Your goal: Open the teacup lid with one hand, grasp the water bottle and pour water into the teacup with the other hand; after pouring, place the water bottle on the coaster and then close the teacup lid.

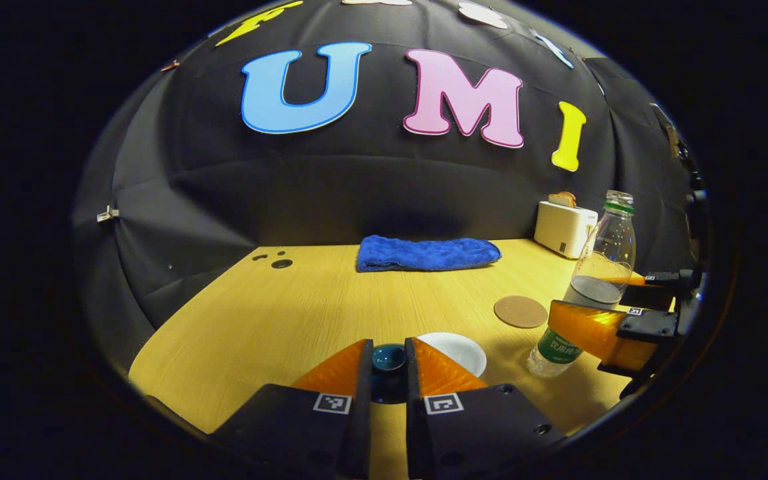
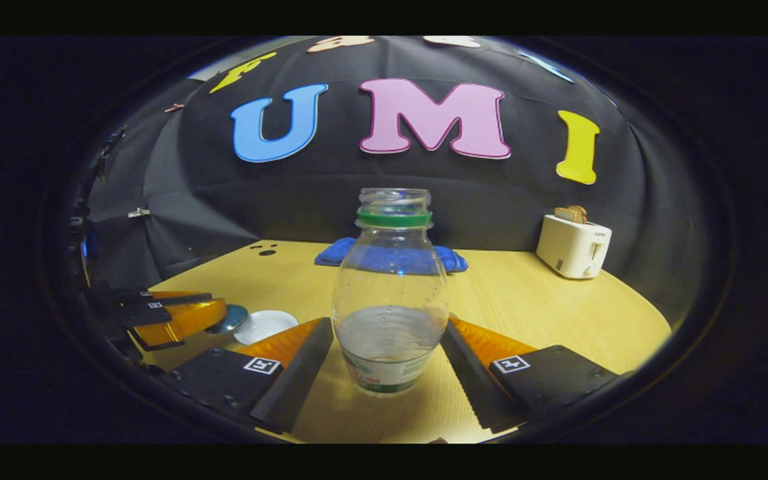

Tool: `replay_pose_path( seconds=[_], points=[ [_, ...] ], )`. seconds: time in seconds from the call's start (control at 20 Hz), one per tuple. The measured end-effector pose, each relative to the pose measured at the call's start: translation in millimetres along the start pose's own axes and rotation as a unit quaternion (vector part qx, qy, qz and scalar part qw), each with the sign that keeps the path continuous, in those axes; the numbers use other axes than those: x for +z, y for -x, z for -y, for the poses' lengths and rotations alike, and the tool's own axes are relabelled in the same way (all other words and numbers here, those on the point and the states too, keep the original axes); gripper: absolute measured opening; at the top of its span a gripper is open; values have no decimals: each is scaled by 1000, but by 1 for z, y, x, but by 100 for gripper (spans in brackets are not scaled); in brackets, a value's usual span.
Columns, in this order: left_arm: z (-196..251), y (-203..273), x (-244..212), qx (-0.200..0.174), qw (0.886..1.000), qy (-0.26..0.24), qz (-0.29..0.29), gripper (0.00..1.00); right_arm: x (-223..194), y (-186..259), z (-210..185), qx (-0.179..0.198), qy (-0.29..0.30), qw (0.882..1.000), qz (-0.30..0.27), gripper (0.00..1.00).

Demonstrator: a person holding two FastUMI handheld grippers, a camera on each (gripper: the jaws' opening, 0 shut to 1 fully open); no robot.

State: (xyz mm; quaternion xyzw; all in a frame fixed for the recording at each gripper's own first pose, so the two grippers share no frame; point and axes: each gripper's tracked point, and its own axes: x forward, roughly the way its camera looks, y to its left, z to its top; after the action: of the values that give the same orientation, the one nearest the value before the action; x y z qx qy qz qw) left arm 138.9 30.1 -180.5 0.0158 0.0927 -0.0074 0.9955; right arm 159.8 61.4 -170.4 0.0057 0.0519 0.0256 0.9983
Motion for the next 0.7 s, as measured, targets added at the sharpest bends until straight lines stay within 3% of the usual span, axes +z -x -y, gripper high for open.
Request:
replay_pose_path(
  seconds=[0.3,0.4,0.45,0.7],
  points=[
    [-6,0,-2,-3,1000,-2,-4,25,1,-8,0,-11,-16,1000,5,97],
    [-6,-1,-2,-5,1000,-4,-3,25,2,-9,2,-16,-15,1000,9,90],
    [-6,-1,-2,-6,1000,-5,-3,25,3,-9,1,-16,-14,1000,11,82],
    [-11,2,-1,-6,1000,-6,0,25,5,-10,-4,-9,12,1000,13,80]
  ],
)
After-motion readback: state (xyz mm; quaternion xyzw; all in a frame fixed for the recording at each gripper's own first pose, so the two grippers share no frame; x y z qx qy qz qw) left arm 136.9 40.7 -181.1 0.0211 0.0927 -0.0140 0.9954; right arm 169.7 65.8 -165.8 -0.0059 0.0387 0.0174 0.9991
